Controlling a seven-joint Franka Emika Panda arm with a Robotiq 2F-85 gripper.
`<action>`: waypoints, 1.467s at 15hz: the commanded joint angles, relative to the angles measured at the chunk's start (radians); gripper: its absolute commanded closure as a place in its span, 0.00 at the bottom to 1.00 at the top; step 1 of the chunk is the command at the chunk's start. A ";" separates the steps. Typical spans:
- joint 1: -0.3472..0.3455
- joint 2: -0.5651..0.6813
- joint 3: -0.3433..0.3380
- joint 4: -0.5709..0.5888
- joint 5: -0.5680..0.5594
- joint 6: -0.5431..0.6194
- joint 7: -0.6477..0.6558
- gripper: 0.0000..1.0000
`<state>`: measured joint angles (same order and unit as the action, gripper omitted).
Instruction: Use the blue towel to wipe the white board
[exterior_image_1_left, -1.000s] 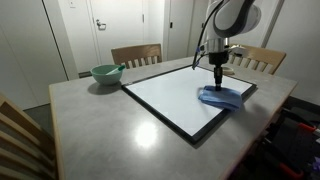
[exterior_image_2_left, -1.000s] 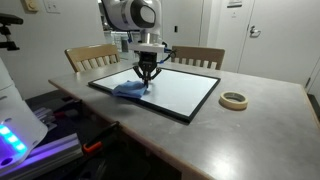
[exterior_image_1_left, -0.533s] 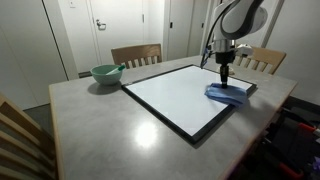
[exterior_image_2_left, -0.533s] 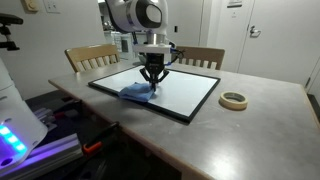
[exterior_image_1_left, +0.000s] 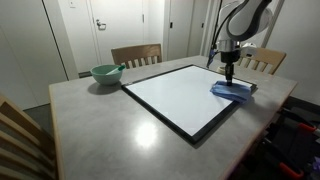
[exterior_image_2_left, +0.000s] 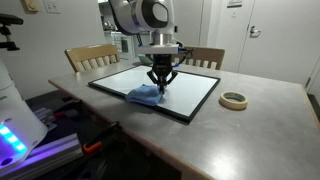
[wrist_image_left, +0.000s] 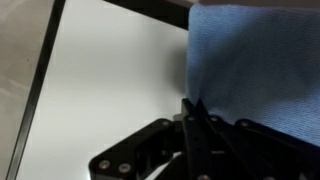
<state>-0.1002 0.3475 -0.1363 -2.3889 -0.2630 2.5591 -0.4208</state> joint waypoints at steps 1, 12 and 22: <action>-0.012 0.016 -0.021 0.014 -0.055 0.025 0.062 0.99; 0.002 0.034 -0.130 0.040 -0.160 0.097 0.308 0.99; 0.020 0.111 -0.212 0.092 -0.263 0.147 0.428 0.99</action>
<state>-0.0957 0.4153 -0.3137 -2.3320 -0.4720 2.6791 -0.0313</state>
